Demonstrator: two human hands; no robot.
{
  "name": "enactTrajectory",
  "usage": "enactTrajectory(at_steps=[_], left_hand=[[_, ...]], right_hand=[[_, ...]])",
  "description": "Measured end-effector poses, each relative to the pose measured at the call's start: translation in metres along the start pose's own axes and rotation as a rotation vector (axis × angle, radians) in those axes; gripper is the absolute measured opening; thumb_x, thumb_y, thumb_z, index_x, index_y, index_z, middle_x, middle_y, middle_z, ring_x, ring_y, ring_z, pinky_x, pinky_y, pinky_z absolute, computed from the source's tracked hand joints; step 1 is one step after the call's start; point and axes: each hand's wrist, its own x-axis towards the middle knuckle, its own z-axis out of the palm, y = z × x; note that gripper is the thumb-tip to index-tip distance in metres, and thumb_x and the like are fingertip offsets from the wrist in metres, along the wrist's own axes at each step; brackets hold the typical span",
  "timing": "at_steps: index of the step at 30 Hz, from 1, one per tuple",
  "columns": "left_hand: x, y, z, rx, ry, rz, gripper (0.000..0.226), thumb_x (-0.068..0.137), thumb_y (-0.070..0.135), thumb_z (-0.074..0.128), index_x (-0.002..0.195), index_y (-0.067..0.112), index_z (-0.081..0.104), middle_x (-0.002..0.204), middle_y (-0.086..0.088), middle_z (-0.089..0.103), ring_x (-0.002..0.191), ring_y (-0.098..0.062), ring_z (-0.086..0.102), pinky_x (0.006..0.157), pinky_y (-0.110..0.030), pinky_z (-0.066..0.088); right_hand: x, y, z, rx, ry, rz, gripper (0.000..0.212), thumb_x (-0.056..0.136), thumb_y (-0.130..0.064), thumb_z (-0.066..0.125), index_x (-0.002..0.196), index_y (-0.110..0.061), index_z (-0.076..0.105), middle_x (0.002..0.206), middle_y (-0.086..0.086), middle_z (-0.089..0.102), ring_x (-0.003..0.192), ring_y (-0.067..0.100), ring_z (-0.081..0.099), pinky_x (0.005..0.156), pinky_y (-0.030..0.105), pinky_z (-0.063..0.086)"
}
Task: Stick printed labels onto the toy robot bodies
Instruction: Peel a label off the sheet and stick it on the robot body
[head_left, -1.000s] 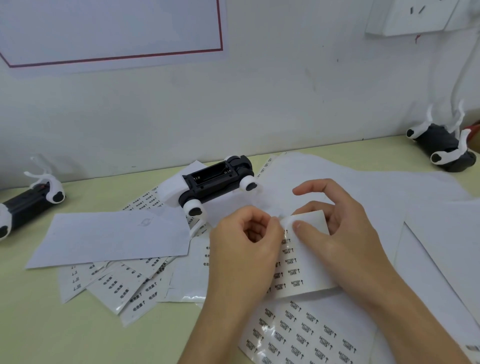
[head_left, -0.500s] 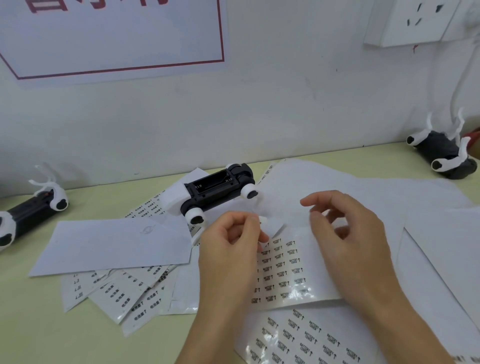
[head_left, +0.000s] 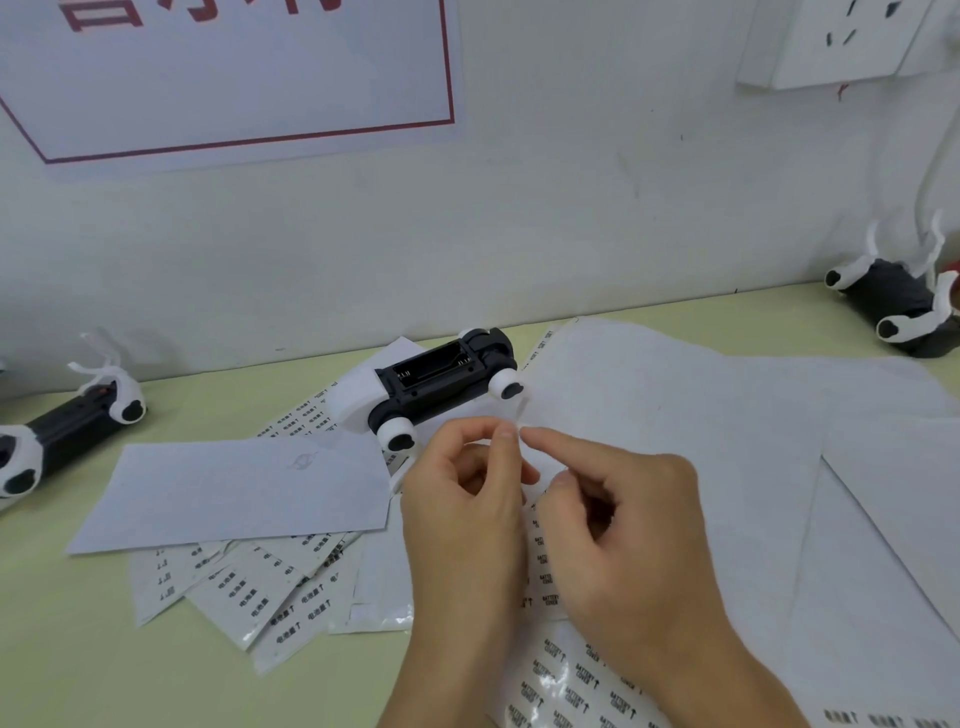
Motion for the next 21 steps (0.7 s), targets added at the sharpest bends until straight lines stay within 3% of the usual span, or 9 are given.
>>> enactTrajectory(at_steps=[3,6,8,10,11,14,21], left_hand=[[0.0,-0.002,0.0,-0.026,0.001,0.006,0.017,0.084,0.04,0.063,0.089,0.025,0.071,0.07,-0.008,0.067,0.064,-0.032,0.059,0.069,-0.064,0.052],[0.0,-0.004,0.0,-0.056,-0.002,0.012,0.016,0.086,0.038,0.063,0.091,0.025,0.072,0.074,-0.009,0.068,0.065,-0.032,0.059,0.069,-0.064,0.053],[0.0,-0.004,-0.001,-0.037,-0.007,0.046,0.014,0.09,0.036,0.064,0.092,0.027,0.075,0.074,-0.006,0.068,0.065,-0.03,0.059,0.064,-0.056,0.054],[0.001,-0.004,-0.002,0.027,-0.013,0.119,0.013,0.096,0.031,0.065,0.091,0.03,0.077,0.073,-0.001,0.069,0.063,-0.024,0.061,0.059,-0.038,0.054],[0.001,-0.005,-0.003,0.047,-0.013,0.142,0.016,0.097,0.029,0.064,0.091,0.032,0.078,0.073,0.0,0.069,0.063,-0.021,0.063,0.058,-0.027,0.053],[0.002,-0.005,-0.003,0.044,-0.022,0.128,0.019,0.098,0.023,0.061,0.092,0.031,0.078,0.073,0.003,0.07,0.061,-0.006,0.06,0.061,-0.019,0.05],[0.001,0.002,-0.001,0.051,-0.115,0.088,0.02,0.097,0.015,0.059,0.089,0.021,0.077,0.07,0.004,0.069,0.056,-0.001,0.054,0.06,-0.014,0.045]], right_hand=[[0.001,0.0,0.002,0.056,-0.047,0.04,0.045,0.074,-0.034,0.038,0.1,-0.055,0.069,0.044,-0.002,0.029,0.041,0.009,0.026,0.04,0.016,0.023],[0.002,-0.003,0.002,0.094,-0.077,0.087,0.05,0.073,-0.034,0.039,0.11,-0.048,0.069,0.044,-0.009,0.026,0.041,0.006,0.026,0.042,0.013,0.024],[0.002,-0.004,0.001,0.134,-0.086,0.127,0.051,0.076,-0.026,0.044,0.117,-0.041,0.07,0.042,-0.01,0.027,0.04,0.006,0.026,0.042,0.01,0.026],[0.003,-0.005,0.0,0.19,-0.076,0.175,0.053,0.077,-0.018,0.045,0.12,-0.034,0.072,0.041,-0.008,0.03,0.038,0.005,0.028,0.042,0.007,0.03],[0.004,-0.006,-0.002,0.218,-0.06,0.2,0.052,0.076,-0.016,0.045,0.116,-0.032,0.073,0.041,-0.002,0.033,0.038,0.005,0.03,0.043,0.007,0.033],[0.008,-0.006,-0.008,0.328,0.009,0.276,0.045,0.071,-0.012,0.045,0.096,-0.029,0.077,0.042,0.011,0.044,0.039,0.006,0.038,0.046,0.008,0.039],[0.014,0.005,-0.015,0.534,0.007,0.454,0.033,0.066,-0.016,0.051,0.086,-0.025,0.075,0.048,0.008,0.051,0.044,0.016,0.04,0.043,0.022,0.037]])
